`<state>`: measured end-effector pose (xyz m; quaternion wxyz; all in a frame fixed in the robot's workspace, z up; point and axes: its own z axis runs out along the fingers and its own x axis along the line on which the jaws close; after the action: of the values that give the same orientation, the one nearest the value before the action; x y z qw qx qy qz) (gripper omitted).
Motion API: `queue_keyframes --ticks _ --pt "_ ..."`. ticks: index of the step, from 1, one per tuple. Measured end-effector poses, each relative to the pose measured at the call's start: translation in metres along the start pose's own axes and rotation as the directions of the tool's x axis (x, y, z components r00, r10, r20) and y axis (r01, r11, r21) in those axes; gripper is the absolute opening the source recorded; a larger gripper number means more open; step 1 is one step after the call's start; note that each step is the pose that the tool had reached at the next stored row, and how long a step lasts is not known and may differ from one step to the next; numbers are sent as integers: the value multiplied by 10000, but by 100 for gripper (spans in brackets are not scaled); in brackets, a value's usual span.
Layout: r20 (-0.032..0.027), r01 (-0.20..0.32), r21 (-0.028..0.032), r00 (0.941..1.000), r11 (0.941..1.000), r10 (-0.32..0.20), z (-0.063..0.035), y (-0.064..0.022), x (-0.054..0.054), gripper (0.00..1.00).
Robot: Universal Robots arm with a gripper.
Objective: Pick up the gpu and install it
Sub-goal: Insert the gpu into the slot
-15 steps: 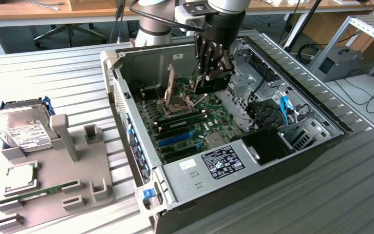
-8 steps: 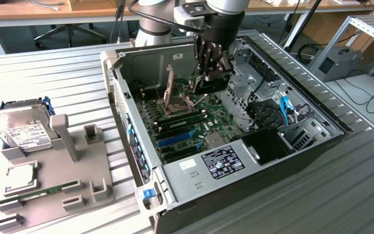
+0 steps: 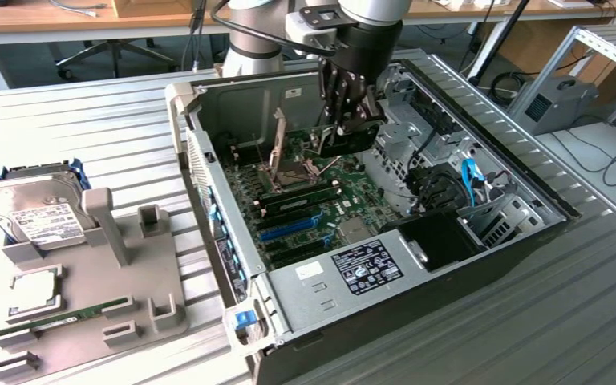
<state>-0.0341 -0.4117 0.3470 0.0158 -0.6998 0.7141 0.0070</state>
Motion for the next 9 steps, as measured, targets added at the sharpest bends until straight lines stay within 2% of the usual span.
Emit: queue_keyframes --ticks 9 --pt "1 0 1 10000 10000 0 1 1 78 26"
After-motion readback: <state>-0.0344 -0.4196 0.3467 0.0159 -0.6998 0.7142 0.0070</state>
